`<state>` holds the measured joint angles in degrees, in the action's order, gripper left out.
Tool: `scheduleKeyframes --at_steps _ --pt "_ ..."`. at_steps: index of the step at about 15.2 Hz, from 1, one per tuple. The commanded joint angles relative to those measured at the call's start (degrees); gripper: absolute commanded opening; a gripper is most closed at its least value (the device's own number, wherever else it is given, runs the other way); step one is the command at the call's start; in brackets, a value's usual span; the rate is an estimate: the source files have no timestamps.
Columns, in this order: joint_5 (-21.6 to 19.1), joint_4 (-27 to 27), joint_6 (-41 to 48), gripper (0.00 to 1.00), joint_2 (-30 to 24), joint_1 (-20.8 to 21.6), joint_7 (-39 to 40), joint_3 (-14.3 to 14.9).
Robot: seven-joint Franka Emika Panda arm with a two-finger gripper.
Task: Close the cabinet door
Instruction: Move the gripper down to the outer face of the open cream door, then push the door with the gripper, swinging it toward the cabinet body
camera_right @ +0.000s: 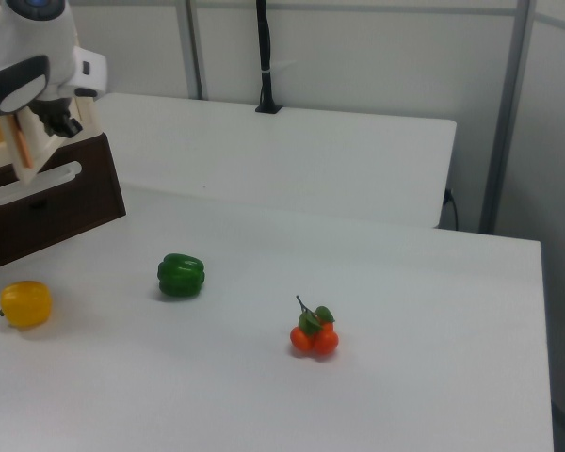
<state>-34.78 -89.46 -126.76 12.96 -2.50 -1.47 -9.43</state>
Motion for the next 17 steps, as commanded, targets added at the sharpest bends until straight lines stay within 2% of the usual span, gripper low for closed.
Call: scheduleKeyframes --at_steps 1,8,11,15,17 --pt "1.4 -0.7 1.3 0.00 -1.0 -0.1 -0.4 -3.0" --pt "1.9 -0.6 0.1 0.00 -0.7 0.2 -1.0 -8.4" --pt "3.3 -0.6 -2.8 0.00 -0.3 0.3 -1.7 -11.7" --pt "4.7 -0.9 -7.7 0.00 0.7 0.6 -2.6 -14.5" --pt "5.0 -1.2 -10.7 0.00 1.2 1.6 -2.6 -14.9"
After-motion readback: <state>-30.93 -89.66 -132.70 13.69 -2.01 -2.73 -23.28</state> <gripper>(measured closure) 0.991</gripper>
